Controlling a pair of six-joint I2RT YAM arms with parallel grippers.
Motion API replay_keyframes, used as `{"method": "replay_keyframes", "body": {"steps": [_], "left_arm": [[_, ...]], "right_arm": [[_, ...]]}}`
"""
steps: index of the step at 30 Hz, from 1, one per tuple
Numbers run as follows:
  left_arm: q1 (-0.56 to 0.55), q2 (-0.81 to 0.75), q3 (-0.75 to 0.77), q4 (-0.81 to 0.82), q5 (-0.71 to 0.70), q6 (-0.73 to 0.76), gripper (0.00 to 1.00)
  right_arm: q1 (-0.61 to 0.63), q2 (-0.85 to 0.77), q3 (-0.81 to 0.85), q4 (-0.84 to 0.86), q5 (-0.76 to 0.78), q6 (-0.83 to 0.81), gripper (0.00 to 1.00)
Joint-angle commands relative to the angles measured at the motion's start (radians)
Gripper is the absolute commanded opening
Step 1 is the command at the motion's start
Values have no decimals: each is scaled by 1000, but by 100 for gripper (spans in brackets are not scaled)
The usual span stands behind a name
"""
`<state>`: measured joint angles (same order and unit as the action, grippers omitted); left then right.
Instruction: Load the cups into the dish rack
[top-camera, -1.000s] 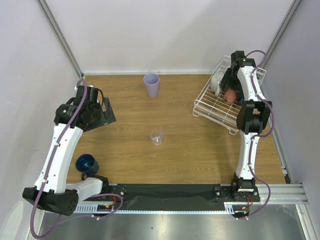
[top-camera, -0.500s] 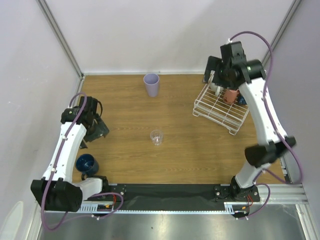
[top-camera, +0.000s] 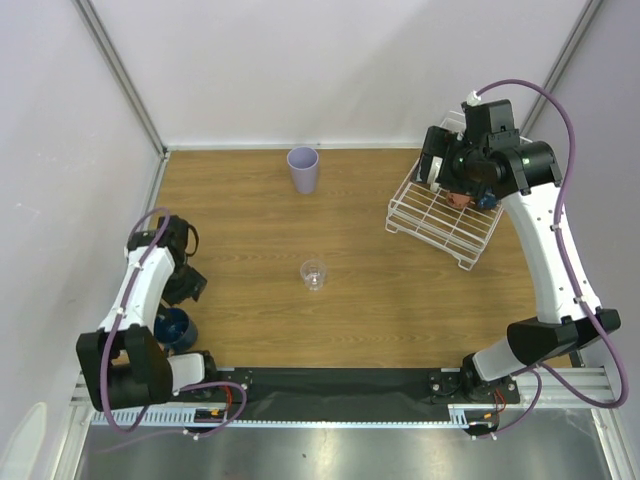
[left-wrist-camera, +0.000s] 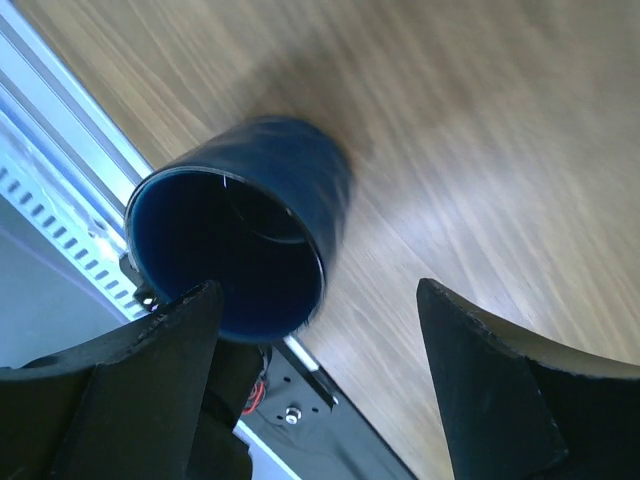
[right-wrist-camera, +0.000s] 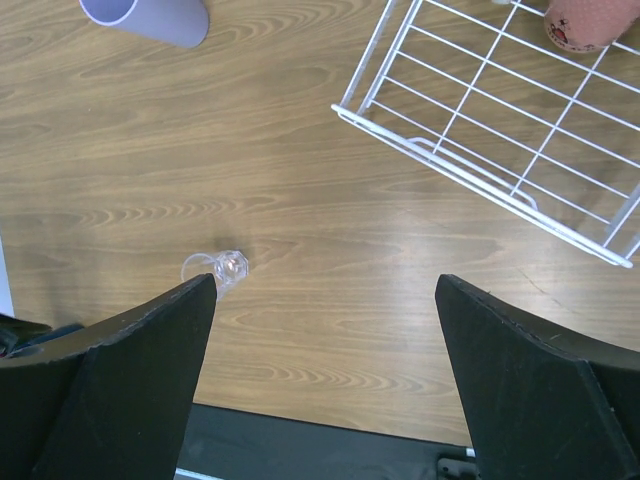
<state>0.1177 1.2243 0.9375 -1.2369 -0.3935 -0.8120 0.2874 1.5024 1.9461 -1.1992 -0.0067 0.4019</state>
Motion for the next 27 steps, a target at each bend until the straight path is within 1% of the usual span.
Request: {"method": "replay_keyframes", "body": {"steps": [1, 4, 6, 7, 8, 10, 11, 13, 14, 16, 17, 18, 19, 20, 22, 23, 25, 26, 27], "left_arm": [[48, 21, -64, 106, 5, -36, 84], [71, 87, -91, 172, 53, -56, 82], [71, 121, -78, 188, 51, -84, 78], [74, 132, -80, 198, 50, -87, 74], [77, 148, -85, 206, 47, -95, 61], [86, 156, -89, 221, 60, -110, 52], [85, 155, -95, 235, 67, -111, 44], [85, 153, -100, 249, 84, -118, 35], [85, 153, -98, 258, 90, -118, 26], [85, 150, -94, 267, 96, -121, 13], [85, 146, -88, 269, 110, -125, 3], [83, 142, -83, 267, 122, -136, 0], [83, 136, -74, 266, 131, -139, 0], [82, 127, -40, 263, 168, -142, 0], [59, 94, 15, 241, 195, -154, 0], [44, 84, 97, 235, 206, -156, 0], [-5, 55, 193, 220, 255, -171, 0], [-24, 43, 277, 243, 283, -174, 0], [-42, 35, 317, 257, 333, -202, 0]], "right_arm": [[2, -53, -1, 7, -10, -28, 98], [4, -50, 17, 0, -7, -28, 98], [4, -45, 24, 0, -13, -26, 98], [4, -45, 25, 0, -16, -26, 98], [4, -45, 25, 0, -15, -26, 98], [6, -45, 20, -3, -4, -29, 98], [6, -47, 14, -7, 5, -29, 98], [6, -51, 7, -5, 5, -29, 97], [6, -53, 2, -5, 5, -29, 97], [7, -53, -1, -5, 5, -25, 97], [7, -53, -3, -3, 7, -25, 97], [7, -50, -3, -3, -1, -25, 97], [7, -42, -1, -3, -6, -23, 97], [7, -38, 4, -5, -13, -23, 97], [9, -19, 22, -10, -35, -21, 97], [12, -15, 28, -10, -42, -21, 97], [21, -5, 37, -8, -64, -26, 97], [22, 2, 39, -5, -79, -28, 97], [22, 7, 39, -2, -97, -31, 96]]}}
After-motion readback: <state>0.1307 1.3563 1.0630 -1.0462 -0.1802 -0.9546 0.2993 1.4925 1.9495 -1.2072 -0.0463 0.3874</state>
